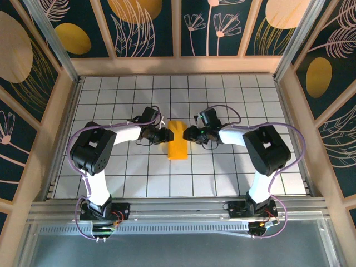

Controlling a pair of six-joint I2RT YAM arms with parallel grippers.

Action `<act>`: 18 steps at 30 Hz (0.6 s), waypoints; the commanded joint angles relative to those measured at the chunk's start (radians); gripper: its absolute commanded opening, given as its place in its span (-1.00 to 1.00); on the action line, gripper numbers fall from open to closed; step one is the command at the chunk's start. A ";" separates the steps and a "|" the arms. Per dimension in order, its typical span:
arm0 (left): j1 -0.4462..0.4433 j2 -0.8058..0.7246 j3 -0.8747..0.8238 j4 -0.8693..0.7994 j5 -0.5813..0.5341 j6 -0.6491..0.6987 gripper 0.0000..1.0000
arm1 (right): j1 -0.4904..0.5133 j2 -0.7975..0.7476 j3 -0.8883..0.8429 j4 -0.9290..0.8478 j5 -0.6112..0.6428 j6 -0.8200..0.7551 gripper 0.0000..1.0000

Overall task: Fold a paper plane with a square sheet of paper (fold left side to right side)
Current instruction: First fold in half a square sheet of paper at the center of the table.

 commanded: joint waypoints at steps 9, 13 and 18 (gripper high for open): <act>-0.027 0.091 0.050 -0.137 -0.079 0.082 -0.22 | -0.095 -0.202 -0.083 -0.071 0.149 -0.067 -0.05; -0.028 0.107 0.072 -0.172 -0.095 0.109 -0.22 | -0.100 -0.205 -0.090 -0.069 0.144 -0.069 -0.05; -0.028 0.122 0.096 -0.202 -0.100 0.134 -0.21 | -0.100 -0.202 -0.093 -0.063 0.135 -0.067 -0.05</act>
